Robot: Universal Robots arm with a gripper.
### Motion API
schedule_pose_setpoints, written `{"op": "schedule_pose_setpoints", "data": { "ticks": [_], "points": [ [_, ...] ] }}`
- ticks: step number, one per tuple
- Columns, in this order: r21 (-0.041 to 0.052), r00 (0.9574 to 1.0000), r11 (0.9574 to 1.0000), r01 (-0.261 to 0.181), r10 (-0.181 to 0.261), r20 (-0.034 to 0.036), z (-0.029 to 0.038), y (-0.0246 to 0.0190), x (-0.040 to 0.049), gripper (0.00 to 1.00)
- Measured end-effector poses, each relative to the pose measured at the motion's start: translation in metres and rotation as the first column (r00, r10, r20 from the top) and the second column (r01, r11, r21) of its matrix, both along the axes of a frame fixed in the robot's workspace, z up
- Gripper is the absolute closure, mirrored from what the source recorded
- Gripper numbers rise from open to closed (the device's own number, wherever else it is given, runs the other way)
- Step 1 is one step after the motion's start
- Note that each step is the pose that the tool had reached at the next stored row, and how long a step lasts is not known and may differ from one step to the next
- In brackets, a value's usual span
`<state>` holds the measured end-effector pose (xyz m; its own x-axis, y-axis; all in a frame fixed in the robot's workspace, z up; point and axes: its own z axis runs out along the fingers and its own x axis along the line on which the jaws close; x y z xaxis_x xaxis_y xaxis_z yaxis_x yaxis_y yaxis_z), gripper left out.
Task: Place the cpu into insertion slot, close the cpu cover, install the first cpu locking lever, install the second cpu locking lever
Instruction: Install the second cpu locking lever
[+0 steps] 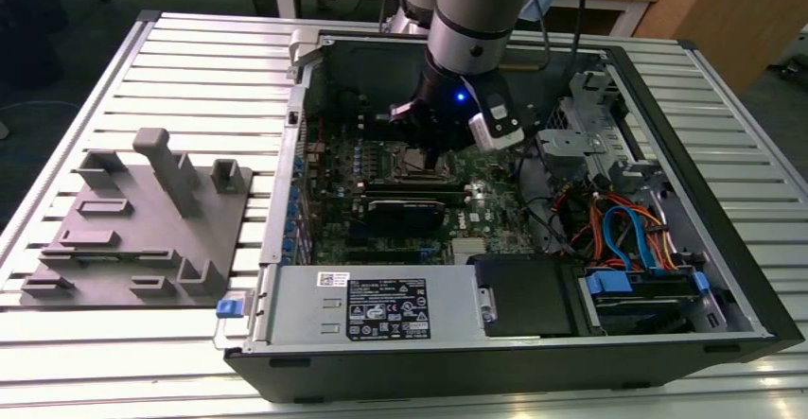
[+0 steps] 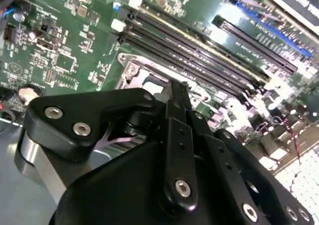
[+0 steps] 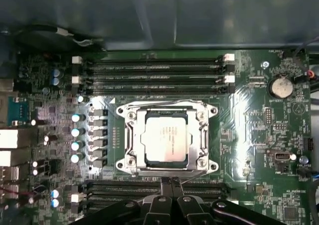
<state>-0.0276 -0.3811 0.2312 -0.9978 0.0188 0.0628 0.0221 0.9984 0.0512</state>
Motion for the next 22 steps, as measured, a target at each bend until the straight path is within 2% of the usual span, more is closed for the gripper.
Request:
{"op": "schedule_pose_setpoints", "data": {
  "ticks": [6,12,15,18,22],
  "points": [
    [0.0014,1.0,1.0,-0.004,0.004,-0.0002,-0.0011,-0.006,-0.0114,0.9],
    [0.0049,1.0,1.0,-0.004,0.004,-0.0005,-0.0048,-0.0086,-0.0206,0.9],
    [0.0156,1.0,0.9999,-0.004,0.004,-0.0005,-0.0066,-0.0108,-0.0233,0.9],
    [0.0373,1.0,0.9993,-0.004,0.004,-0.0004,-0.0085,-0.0128,-0.0243,0.9],
    [0.051,1.0,0.9987,-0.004,0.004,-0.0004,-0.0116,-0.0158,-0.0247,0.9]
  ]
}}
